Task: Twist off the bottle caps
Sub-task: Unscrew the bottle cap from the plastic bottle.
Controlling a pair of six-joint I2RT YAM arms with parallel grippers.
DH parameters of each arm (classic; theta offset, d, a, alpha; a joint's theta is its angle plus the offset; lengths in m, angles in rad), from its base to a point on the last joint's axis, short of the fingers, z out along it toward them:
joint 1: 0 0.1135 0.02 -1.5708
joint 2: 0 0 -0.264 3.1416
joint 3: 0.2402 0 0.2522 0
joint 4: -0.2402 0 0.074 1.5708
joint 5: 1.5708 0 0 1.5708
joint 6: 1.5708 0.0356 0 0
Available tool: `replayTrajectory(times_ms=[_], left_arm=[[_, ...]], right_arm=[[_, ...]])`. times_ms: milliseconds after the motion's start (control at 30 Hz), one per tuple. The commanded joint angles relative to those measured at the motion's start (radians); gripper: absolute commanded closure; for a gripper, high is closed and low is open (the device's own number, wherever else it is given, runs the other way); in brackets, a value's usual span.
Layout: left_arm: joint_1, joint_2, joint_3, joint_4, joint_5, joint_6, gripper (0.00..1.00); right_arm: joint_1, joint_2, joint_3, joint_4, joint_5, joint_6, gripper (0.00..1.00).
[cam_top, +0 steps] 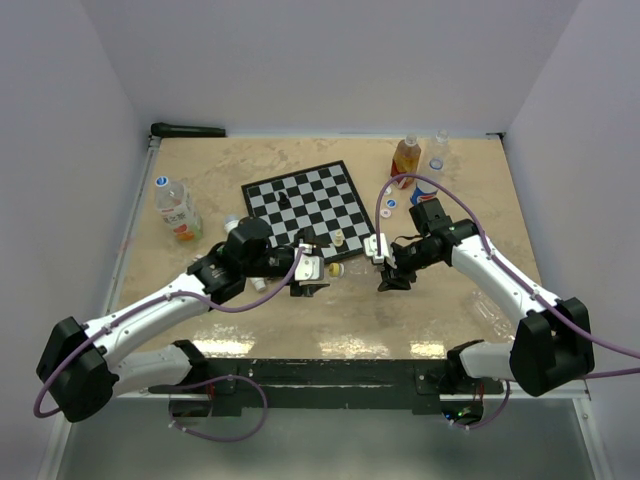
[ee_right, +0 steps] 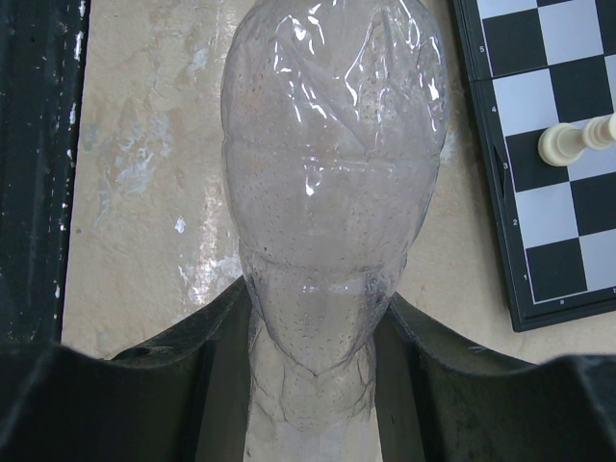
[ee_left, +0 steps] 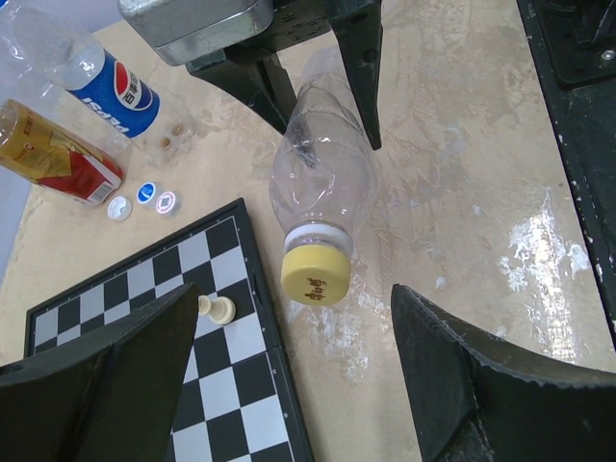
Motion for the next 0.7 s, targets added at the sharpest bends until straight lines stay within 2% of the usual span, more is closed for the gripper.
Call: replayTrajectory(times_ms=[0,300,567,667], left_arm=[[-0.005,0.011,0.001,0.057,0.046,0.004,0.16],[-0.006,0.055,0.02,0.086,0.072,-0.024,0.21],[-0.006,0.108,0.047,0.077,0.101,-0.045,0.38],[-0.007,0.111,0.05,0.085,0.113,-0.057,0.41]], right_arm=[[0.005,0.001,0.0,0.012,-0.027,0.01,0.98],[0.006,-0.003,0.0,0.011,-0.028,0.01,0.98],[0.006,-0.003,0.001,0.011,-0.028,0.01,0.98],[0.006,0.001,0.001,0.011,-0.028,0.01,0.98]])
